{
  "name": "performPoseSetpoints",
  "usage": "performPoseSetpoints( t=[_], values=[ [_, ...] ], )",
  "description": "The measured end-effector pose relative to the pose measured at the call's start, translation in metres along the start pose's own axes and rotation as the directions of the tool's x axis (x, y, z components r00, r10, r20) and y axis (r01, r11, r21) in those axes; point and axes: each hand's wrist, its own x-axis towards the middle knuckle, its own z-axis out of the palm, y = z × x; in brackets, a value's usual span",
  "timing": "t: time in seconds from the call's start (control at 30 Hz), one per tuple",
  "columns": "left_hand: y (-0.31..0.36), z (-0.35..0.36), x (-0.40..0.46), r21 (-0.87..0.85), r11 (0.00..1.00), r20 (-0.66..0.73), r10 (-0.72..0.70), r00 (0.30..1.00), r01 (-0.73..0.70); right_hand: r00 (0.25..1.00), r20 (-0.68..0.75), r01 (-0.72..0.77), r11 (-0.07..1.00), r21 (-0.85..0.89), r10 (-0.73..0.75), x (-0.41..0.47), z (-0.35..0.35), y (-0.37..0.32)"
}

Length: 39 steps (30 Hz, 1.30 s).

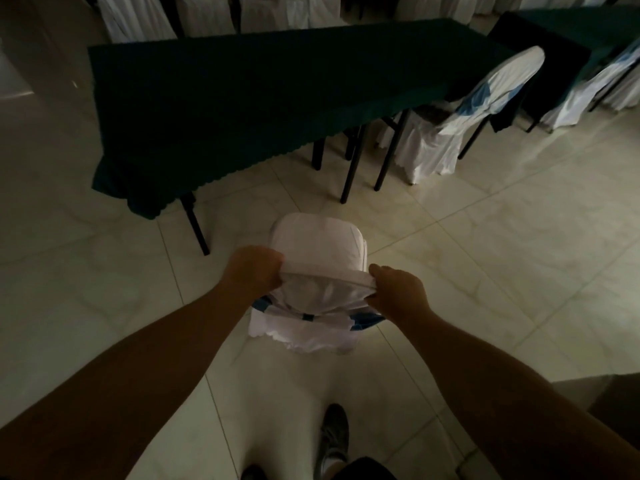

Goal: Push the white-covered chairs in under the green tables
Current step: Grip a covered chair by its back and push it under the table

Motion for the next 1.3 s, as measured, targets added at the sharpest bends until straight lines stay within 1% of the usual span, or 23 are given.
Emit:
performPoseSetpoints(
  t=[0.13,0.27,0.4,0.47,0.57,0.63,0.73,0.87,0.97,1.07,1.17,1.3],
  values=[
    [0.001,0.001,0.0,-0.016,1.0,-0.042,-0.027,0.999,0.027,0.997,0.036,0.064,0.995,-0.072,-0.062,0.01,-0.007,0.004],
    [-0.005,0.001,0.002,-0.062,0.994,-0.072,-0.099,0.992,0.095,0.989,0.02,0.15,0.978,-0.143,-0.148,0.03,-0.02,0.005],
    [-0.02,0.0,0.0,-0.128,0.974,-0.024,-0.191,0.981,0.187,0.964,0.016,0.263,0.941,-0.212,-0.266,0.062,-0.038,-0.003],
    [-0.022,-0.003,0.005,-0.114,0.97,-0.043,-0.221,0.974,0.215,0.958,0.02,0.284,0.928,-0.244,-0.287,0.08,-0.048,-0.004],
    [-0.019,-0.006,0.019,-0.09,0.962,-0.098,-0.265,0.959,0.257,0.95,0.02,0.306,0.917,-0.255,-0.312,0.109,-0.059,0.001],
    [-0.018,-0.007,0.025,-0.087,0.955,-0.096,-0.291,0.952,0.283,0.946,0.032,0.321,0.914,-0.25,-0.323,0.123,-0.062,0.004],
    [-0.016,-0.007,0.045,-0.134,0.934,-0.091,-0.345,0.934,0.332,0.933,0.041,0.357,0.899,-0.252,-0.359,0.153,-0.065,0.014],
    [-0.018,-0.011,0.072,-0.089,0.902,-0.062,-0.428,0.902,0.422,0.905,0.035,0.416,0.867,-0.273,-0.423,0.19,-0.07,0.02],
    [-0.025,-0.01,0.09,-0.121,0.884,-0.068,-0.461,0.885,0.451,0.885,0.03,0.452,0.843,-0.292,-0.464,0.217,-0.075,0.024],
    [-0.034,-0.008,0.11,-0.09,0.883,-0.102,-0.469,0.877,0.461,0.878,0.042,0.468,0.833,-0.295,-0.478,0.244,-0.079,0.023],
    [-0.047,-0.01,0.135,-0.016,0.871,-0.095,-0.49,0.867,0.491,0.862,0.055,0.496,0.815,-0.299,-0.504,0.276,-0.082,0.019],
    [-0.079,-0.01,0.173,0.007,0.874,-0.086,-0.483,0.871,0.485,0.862,0.077,0.497,0.805,-0.323,-0.501,0.324,-0.083,0.011]
  ],
)
